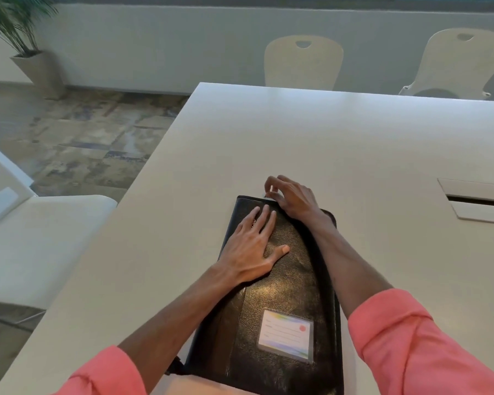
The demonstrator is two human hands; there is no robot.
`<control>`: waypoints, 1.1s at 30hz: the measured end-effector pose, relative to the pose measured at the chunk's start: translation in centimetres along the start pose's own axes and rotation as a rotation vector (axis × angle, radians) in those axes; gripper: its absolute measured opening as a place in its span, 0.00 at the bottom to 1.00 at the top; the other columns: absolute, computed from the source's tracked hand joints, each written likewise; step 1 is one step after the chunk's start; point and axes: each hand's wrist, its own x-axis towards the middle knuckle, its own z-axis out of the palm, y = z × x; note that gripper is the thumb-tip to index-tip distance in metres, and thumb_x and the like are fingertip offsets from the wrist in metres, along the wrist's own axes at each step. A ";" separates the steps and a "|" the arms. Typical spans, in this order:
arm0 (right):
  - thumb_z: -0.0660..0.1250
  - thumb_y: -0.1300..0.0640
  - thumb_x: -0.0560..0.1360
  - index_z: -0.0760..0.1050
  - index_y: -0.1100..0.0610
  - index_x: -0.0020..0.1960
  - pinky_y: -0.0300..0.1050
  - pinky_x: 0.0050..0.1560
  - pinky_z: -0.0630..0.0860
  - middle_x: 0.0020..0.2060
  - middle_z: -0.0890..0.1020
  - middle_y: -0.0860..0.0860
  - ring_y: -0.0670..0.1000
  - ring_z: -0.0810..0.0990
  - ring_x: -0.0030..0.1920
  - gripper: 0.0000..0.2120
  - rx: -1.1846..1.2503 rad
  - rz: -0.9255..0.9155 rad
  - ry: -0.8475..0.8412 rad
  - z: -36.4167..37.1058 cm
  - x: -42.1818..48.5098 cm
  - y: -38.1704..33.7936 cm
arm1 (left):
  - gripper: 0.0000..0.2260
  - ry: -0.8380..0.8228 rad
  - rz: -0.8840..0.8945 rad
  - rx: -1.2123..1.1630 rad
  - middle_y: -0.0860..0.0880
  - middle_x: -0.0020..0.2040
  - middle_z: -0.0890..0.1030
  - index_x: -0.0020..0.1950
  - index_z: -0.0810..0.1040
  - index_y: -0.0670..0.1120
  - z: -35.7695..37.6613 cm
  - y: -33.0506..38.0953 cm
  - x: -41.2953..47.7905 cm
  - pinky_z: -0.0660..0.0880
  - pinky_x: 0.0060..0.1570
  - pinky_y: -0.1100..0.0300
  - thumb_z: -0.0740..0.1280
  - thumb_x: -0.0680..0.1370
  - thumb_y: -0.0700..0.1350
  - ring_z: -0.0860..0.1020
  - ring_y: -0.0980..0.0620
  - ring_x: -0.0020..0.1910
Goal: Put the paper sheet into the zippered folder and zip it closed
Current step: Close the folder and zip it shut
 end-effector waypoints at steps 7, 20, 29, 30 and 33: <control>0.64 0.44 0.87 0.76 0.46 0.59 0.50 0.52 0.76 0.57 0.82 0.44 0.53 0.84 0.55 0.07 0.034 -0.044 -0.040 1.4 2.9 -3.0 | 0.43 -0.011 0.021 -0.014 0.48 0.91 0.46 0.91 0.46 0.49 0.0 -0.4 -0.1 0.45 0.88 0.49 0.47 0.84 0.75 0.41 0.50 0.89; 0.63 0.44 0.88 0.76 0.46 0.62 0.55 0.57 0.81 0.61 0.82 0.47 0.54 0.84 0.58 0.08 -0.068 -0.029 -0.156 0.4 4.1 -4.7 | 0.42 0.002 0.056 0.018 0.45 0.91 0.47 0.90 0.45 0.49 0.7 -0.7 -0.3 0.44 0.87 0.49 0.46 0.85 0.74 0.39 0.48 0.89; 0.62 0.53 0.89 0.62 0.36 0.85 0.59 0.67 0.78 0.69 0.81 0.48 0.54 0.82 0.66 0.28 0.015 0.188 0.002 -0.8 0.5 -6.0 | 0.42 -0.010 0.016 0.006 0.50 0.90 0.41 0.90 0.43 0.51 0.1 -0.4 -0.5 0.40 0.89 0.48 0.44 0.84 0.75 0.36 0.53 0.88; 0.61 0.55 0.89 0.63 0.37 0.85 0.60 0.69 0.76 0.69 0.81 0.48 0.54 0.82 0.68 0.27 -0.007 0.207 0.031 -0.6 -0.4 -5.9 | 0.41 -0.005 0.005 0.004 0.51 0.90 0.40 0.90 0.43 0.52 0.1 -0.3 -0.7 0.39 0.88 0.48 0.43 0.84 0.74 0.35 0.53 0.88; 0.60 0.57 0.89 0.67 0.43 0.84 0.60 0.72 0.72 0.71 0.80 0.50 0.55 0.78 0.72 0.25 -0.041 0.292 0.133 0.1 -4.2 -5.8 | 0.34 0.017 -0.028 -0.029 0.52 0.90 0.40 0.90 0.43 0.53 0.0 -0.5 -1.5 0.39 0.88 0.48 0.43 0.87 0.67 0.36 0.55 0.88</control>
